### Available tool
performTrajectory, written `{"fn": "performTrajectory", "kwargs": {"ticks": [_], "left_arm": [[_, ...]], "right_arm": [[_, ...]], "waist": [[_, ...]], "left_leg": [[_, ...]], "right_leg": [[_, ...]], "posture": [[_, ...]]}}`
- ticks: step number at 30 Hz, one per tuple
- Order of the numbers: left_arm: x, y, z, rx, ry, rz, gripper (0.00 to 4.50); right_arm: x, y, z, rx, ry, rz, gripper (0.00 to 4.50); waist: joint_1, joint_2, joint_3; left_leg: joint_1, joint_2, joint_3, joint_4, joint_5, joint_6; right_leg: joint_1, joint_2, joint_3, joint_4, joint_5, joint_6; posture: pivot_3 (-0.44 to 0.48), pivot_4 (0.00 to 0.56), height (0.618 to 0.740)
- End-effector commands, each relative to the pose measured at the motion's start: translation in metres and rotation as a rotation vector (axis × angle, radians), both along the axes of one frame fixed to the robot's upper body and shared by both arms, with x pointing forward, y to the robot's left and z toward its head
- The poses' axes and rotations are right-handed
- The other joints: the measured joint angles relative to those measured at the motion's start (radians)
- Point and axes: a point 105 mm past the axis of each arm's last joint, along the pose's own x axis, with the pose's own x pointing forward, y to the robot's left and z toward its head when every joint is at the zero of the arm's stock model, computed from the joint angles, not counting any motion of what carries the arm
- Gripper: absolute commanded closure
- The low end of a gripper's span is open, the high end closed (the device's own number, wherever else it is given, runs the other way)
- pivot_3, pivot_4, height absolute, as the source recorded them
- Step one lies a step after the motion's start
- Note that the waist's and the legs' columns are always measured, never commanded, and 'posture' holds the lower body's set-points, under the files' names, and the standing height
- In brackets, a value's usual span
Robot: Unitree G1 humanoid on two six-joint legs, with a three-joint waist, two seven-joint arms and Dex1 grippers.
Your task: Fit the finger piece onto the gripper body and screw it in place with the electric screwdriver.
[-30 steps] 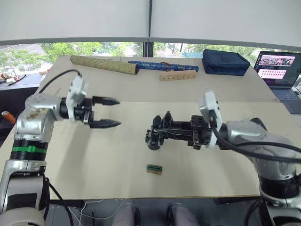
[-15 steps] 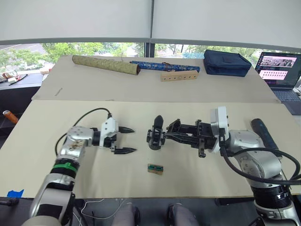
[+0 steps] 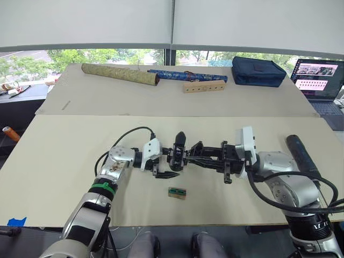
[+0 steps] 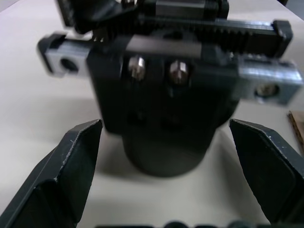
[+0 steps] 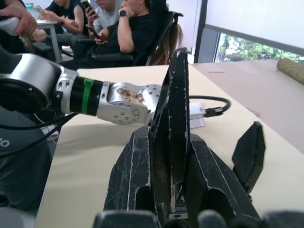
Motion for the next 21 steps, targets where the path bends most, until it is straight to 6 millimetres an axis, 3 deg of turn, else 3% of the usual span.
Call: {"fn": "performTrajectory", "kwargs": {"ticks": [1, 5, 10, 21], "left_arm": [[0.004, -0.004, 0.006, 0.005, -0.036, -0.003, 0.0], [0.004, -0.002, 0.001, 0.028, -0.035, -0.005, 0.0], [0.005, 0.002, -0.003, 0.04, -0.023, 0.005, 2.22], [-0.001, 0.006, -0.008, 0.051, 0.02, -0.009, 2.21]], "right_arm": [[-0.003, 0.004, 0.007, -0.003, -0.047, 0.026, 4.07], [-0.001, 0.01, 0.004, -0.008, -0.051, 0.033, 4.07], [0.004, 0.018, 0.003, 0.002, -0.075, 0.033, 4.07], [0.017, 0.036, -0.011, -0.017, -0.091, 0.031, 4.07]], "waist": [[0.0, 0.0, 0.0], [0.0, 0.0, 0.0], [0.0, 0.0, 0.0], [-0.003, 0.0, 0.0]], "left_leg": [[0.0, 0.0, 0.0, 0.0, 0.0, 0.0], [0.0, 0.0, 0.0, 0.0, 0.0, 0.0], [0.0, 0.0, 0.0, 0.0, 0.0, 0.0], [0.001, 0.0, 0.0, 0.0, 0.0, 0.0]], "right_leg": [[0.0, 0.0, 0.0, 0.0, 0.0, 0.0], [0.0, 0.0, 0.0, 0.0, 0.0, 0.0], [0.0, 0.0, 0.0, 0.001, 0.0, 0.0], [0.0, 0.0, 0.0, 0.001, 0.0, 0.0]], "posture": [[0.0, 0.15, 0.74], [0.0, 0.15, 0.74], [0.0, 0.15, 0.74], [0.0, 0.15, 0.74]]}}
